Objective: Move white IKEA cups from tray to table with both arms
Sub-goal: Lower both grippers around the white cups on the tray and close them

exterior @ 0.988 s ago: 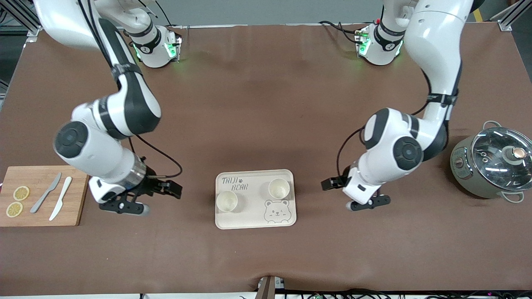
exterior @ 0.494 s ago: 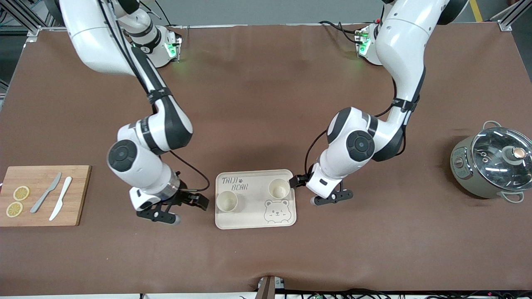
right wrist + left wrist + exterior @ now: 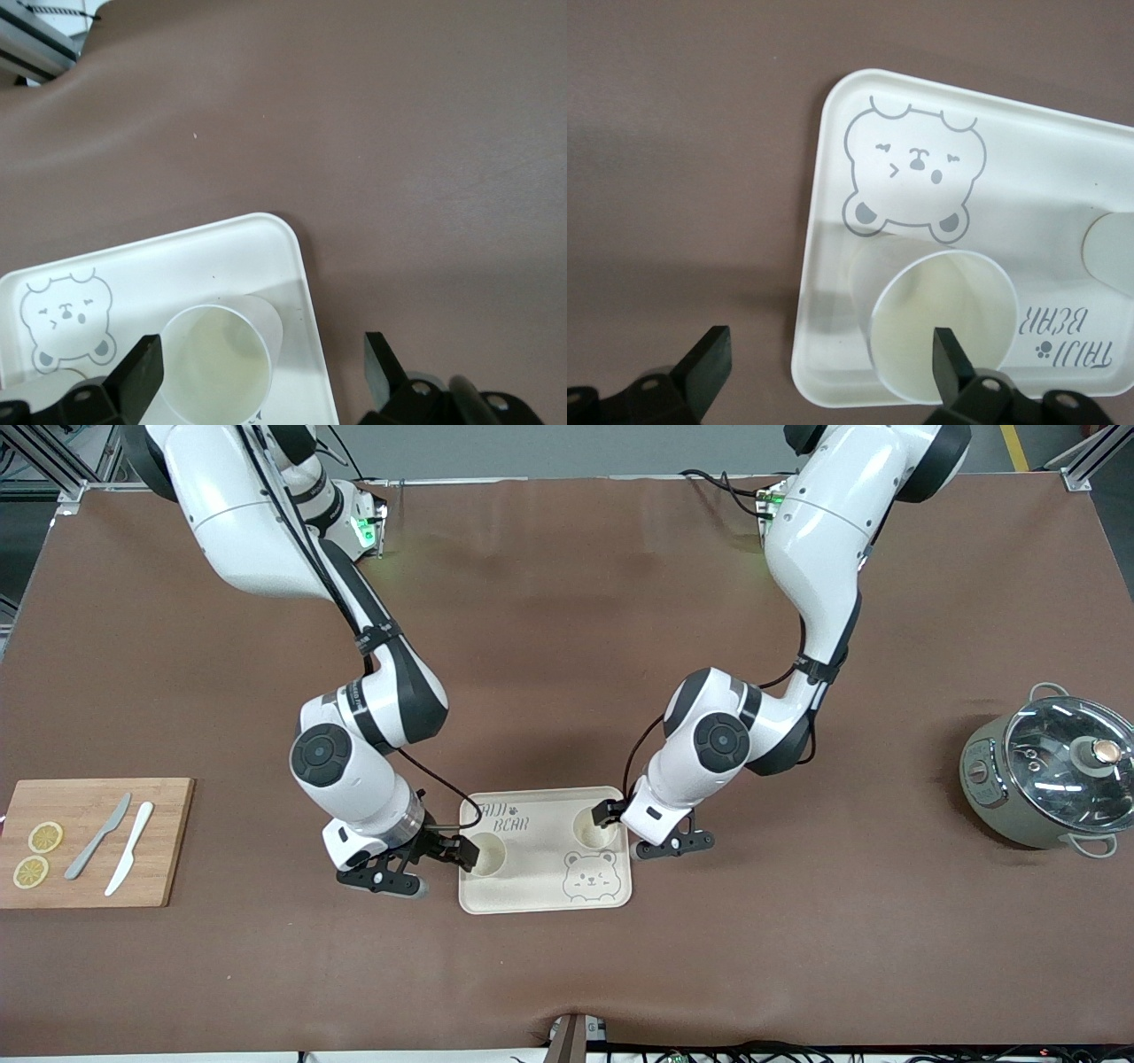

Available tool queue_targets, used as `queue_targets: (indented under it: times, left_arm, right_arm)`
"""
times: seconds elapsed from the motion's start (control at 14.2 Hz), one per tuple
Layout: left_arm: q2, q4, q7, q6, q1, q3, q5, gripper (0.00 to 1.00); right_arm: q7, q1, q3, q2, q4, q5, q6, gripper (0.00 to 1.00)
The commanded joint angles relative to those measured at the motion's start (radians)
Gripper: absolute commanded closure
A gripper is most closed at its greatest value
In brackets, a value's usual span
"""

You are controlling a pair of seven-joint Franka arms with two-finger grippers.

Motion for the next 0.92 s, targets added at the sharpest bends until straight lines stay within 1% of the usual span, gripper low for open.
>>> queue_targets:
  times: [0.0,0.14,0.21,0.49,0.56,0.64,0.71,0.85]
  left_arm:
    - [0.030,0.020,-0.006,0.029,-0.013,0.014,-0.003,0.00]
    - [0.041,0.019,-0.007,0.046,-0.027,0.014,-0.005,0.00]
    - [0.042,0.019,-0.019,0.047,-0.035,0.016,-0.005,0.05]
    - [0.042,0.019,-0.055,0.049,-0.052,0.016,0.006,0.62]
    - [0.042,0.019,-0.055,0.050,-0.053,0.016,0.009,0.78]
    - [0.042,0.019,-0.055,0.053,-0.061,0.016,0.021,0.92]
    - [0.042,0.019,-0.058,0.067,-0.065,0.016,0.032,1.00]
    - [0.042,0.011,-0.090,0.089,-0.067,0.016,0.038,1.00]
  right_arm:
    - [0.019,0.025,-0.009,0.025,0.027,-0.028,-0.002,0.00]
    - [0.019,0.035,-0.009,0.038,0.025,-0.058,-0.003,0.00]
    - [0.019,0.037,-0.009,0.045,0.025,-0.081,-0.003,0.00]
    - [0.022,0.045,-0.009,0.085,0.024,-0.144,0.000,0.00]
    - [0.024,0.049,-0.009,0.096,0.025,-0.158,0.003,0.00]
    - [0.025,0.049,-0.009,0.107,0.025,-0.161,0.007,0.00]
    - [0.025,0.049,-0.009,0.114,0.024,-0.160,0.032,0.00]
    - [0.035,0.049,-0.009,0.127,0.024,-0.158,0.046,0.00]
